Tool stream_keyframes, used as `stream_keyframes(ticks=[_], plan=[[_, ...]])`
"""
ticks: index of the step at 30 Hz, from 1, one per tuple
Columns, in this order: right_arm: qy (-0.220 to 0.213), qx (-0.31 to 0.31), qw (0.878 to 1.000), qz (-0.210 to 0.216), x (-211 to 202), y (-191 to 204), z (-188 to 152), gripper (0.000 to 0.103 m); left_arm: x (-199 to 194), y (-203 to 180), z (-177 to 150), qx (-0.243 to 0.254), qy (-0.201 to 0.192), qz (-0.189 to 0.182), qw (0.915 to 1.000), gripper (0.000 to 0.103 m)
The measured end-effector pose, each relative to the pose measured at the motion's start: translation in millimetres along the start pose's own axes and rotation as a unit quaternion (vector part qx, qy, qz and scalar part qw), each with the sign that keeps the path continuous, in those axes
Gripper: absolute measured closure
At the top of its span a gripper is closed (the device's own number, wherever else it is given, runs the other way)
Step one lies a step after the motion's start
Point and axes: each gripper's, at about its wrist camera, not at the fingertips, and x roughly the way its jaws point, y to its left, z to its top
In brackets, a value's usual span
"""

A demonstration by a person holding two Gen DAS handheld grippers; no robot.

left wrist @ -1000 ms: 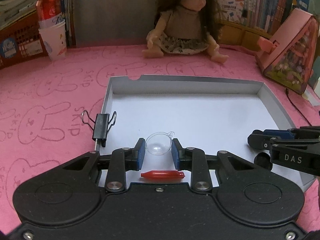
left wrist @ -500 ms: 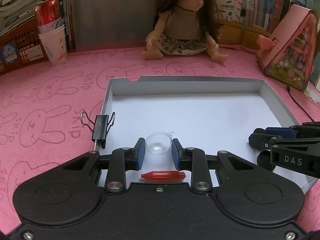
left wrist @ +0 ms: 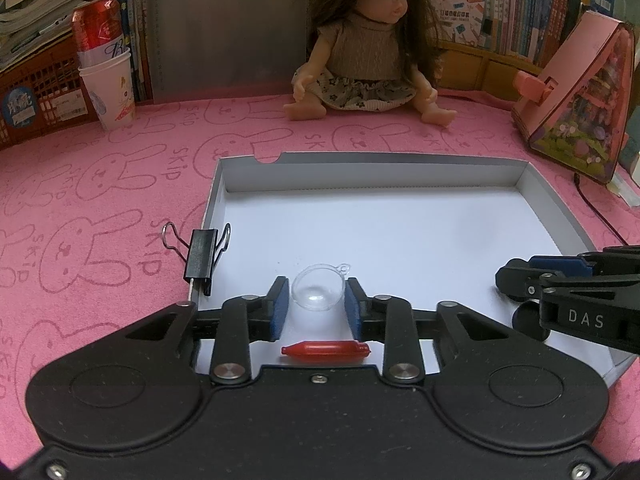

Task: Organize rigid objects
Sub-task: 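Open the left tool over the tray while the right tool releases the black lid, then withdraw both tools from the tray toward the items lying in front of it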

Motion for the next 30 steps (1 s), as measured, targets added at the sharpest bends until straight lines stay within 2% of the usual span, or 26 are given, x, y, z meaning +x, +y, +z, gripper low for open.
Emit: stream_keyframes(ticks=[9, 15, 19, 30], plan=[[-0.036, -0.008, 0.999, 0.000, -16.4, 2.7, -0.5, 0.036, -19.6, -4.2, -2.2, 0.004, -0.023, -0.008, 0.9997, 0.046], [-0.069, -0.018, 0.997, -0.003, -33.9, 5.1, -2.8, 0.025, -41.1, -9.2, -6.1, 0.014, -0.047, -0.015, 0.9987, 0.036], [-0.090, -0.020, 0.996, -0.001, -46.5, 4.7, -6.1, 0.020, -55.7, -11.2, -10.1, 0.017, -0.063, -0.013, 0.9978, 0.032], [-0.132, -0.031, 0.991, -0.004, -77.3, 5.8, -20.7, 0.015, -84.6, -17.2, -27.9, 0.025, -0.081, -0.022, 0.9962, 0.028]])
